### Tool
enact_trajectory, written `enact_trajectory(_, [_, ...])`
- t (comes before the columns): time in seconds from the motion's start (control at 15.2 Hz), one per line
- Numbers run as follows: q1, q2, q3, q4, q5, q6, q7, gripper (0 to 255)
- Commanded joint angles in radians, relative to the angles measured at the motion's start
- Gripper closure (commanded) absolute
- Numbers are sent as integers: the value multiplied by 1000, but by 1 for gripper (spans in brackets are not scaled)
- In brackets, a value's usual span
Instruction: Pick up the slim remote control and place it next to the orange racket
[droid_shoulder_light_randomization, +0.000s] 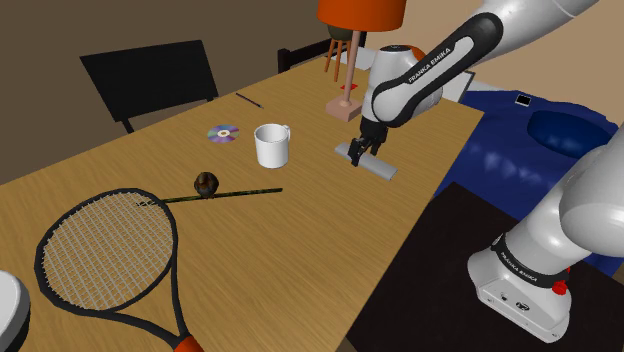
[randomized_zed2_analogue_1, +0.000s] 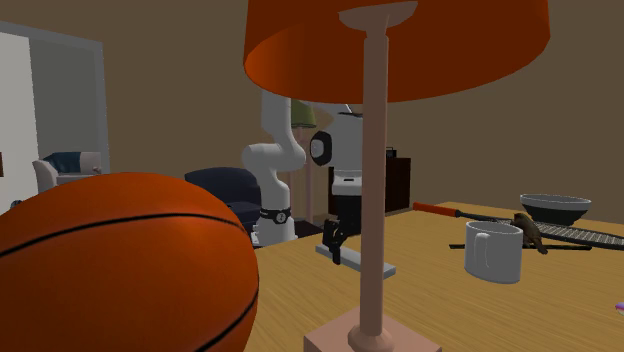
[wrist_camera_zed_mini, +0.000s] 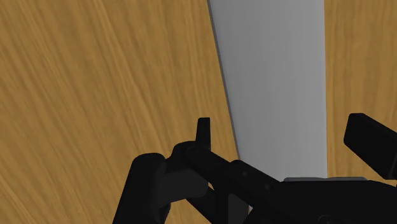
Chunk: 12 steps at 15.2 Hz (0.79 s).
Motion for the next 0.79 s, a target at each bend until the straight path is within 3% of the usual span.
enact_trajectory(0.0, [0, 4, 0, 1, 0, 3, 0, 0])
enact_trajectory(0.33, [0, 4, 0, 1, 0, 3, 0, 0])
enact_trajectory(0.4, [0, 4, 0, 1, 0, 3, 0, 255])
enact_trajectory(0.73, [0, 4, 0, 1, 0, 3, -1, 255])
